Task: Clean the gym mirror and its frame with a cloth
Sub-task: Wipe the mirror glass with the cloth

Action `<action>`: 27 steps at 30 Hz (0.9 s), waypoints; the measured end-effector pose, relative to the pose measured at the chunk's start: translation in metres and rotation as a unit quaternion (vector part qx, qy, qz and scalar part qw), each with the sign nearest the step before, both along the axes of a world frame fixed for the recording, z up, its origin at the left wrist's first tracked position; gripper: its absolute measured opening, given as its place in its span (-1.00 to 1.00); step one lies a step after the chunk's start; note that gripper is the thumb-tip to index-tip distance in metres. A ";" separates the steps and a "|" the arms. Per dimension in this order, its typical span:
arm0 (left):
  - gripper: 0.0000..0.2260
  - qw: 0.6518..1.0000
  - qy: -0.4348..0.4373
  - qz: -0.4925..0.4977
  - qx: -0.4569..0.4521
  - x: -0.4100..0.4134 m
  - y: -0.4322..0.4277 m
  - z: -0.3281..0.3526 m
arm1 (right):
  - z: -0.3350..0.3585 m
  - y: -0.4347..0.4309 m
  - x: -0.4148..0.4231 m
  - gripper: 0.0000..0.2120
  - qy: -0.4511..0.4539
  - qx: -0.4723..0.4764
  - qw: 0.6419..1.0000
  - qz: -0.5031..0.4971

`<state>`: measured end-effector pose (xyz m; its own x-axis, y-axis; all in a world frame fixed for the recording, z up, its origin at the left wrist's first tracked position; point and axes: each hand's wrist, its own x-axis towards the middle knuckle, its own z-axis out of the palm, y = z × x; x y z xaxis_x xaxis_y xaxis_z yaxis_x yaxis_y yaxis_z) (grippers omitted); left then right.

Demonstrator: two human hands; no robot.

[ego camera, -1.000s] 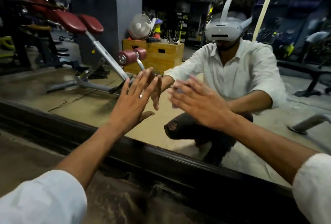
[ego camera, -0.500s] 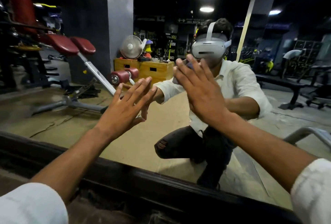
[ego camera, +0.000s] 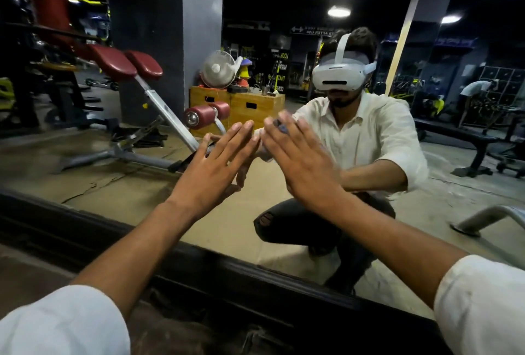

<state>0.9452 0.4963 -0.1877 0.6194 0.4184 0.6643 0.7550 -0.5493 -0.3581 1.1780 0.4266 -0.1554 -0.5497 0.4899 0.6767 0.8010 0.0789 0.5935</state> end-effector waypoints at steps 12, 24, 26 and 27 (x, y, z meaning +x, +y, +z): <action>0.11 0.985 0.002 0.066 -0.158 -0.009 -0.028 -0.132 | -0.211 -0.015 0.011 -0.41 -0.205 -0.224 0.953 0.018; 0.08 0.981 0.047 0.082 -0.172 -0.020 -0.030 -0.118 | -0.073 0.008 0.009 -0.38 -0.038 -0.052 0.997 0.032; 0.09 0.983 0.037 0.080 -0.163 -0.017 -0.027 -0.126 | -0.126 0.007 0.008 -0.41 -0.078 -0.078 0.993 0.040; 0.09 0.983 0.032 0.077 -0.163 -0.015 -0.026 -0.130 | -0.153 0.002 0.010 -0.41 -0.093 -0.094 0.991 0.037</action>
